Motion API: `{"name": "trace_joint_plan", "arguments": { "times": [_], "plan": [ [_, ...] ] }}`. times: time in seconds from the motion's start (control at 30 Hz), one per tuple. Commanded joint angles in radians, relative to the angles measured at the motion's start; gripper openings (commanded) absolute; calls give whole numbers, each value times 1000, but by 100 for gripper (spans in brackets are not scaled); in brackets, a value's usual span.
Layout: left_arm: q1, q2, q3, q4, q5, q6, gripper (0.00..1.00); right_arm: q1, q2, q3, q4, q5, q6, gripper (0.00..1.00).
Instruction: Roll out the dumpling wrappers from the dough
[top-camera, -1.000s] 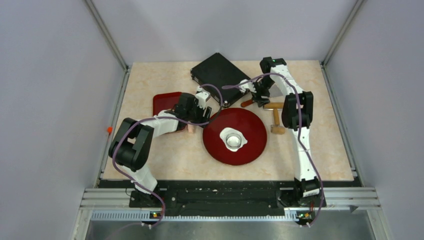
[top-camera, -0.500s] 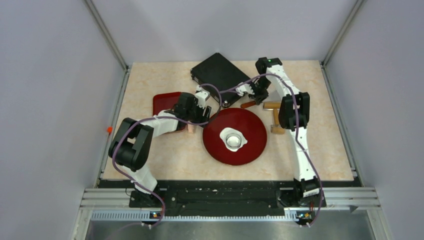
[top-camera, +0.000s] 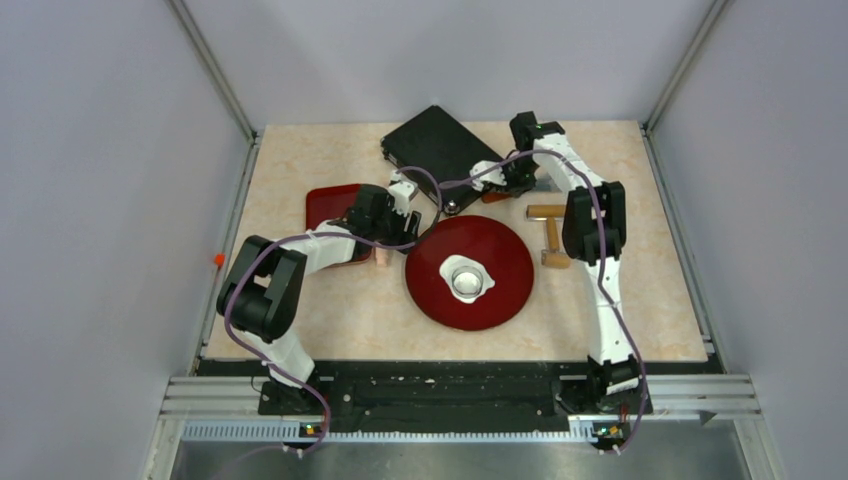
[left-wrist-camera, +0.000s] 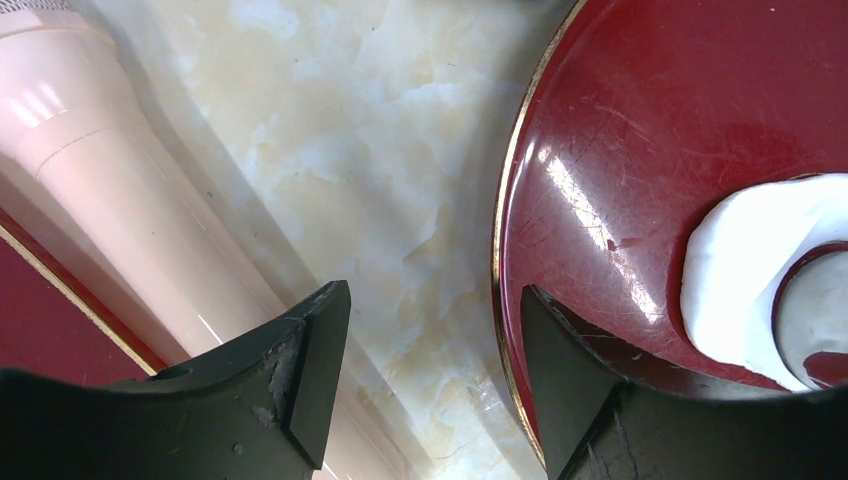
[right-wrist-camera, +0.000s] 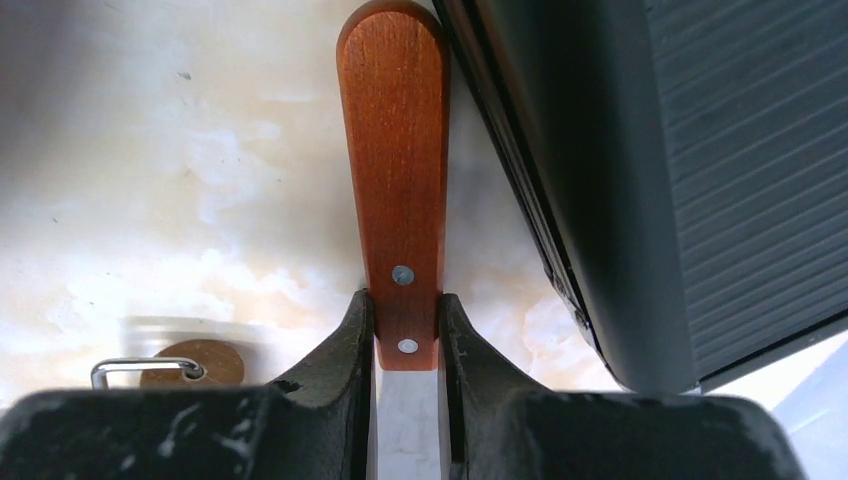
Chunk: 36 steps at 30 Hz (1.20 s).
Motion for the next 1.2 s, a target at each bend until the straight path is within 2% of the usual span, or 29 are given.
{"name": "trace_joint_plan", "arguments": {
  "times": [0.0,0.27,0.5,0.7,0.8,0.9,1.03,1.17],
  "plan": [
    [2,-28,25,18,15,-4,68,-6,-105,-67,118,73,3,0],
    [5,-102,39,-17,75,18,70,-18,-262,-186,115,146,50,0],
    [5,-205,53,-40,45,93,71,-51,-358,-199,115,168,130,0],
    [8,-300,129,-142,11,191,74,-84,-486,-187,116,50,315,0],
    [8,-319,211,-226,14,234,74,-83,-581,-212,146,-72,464,0],
    [8,-293,314,-299,41,218,74,-82,-685,-297,302,-149,700,0],
    [-1,-222,445,-373,144,97,74,-84,-792,-432,600,-162,1132,0],
    [-26,-160,528,-430,247,7,74,-85,-845,-552,763,-137,1533,0]
  ]
}}
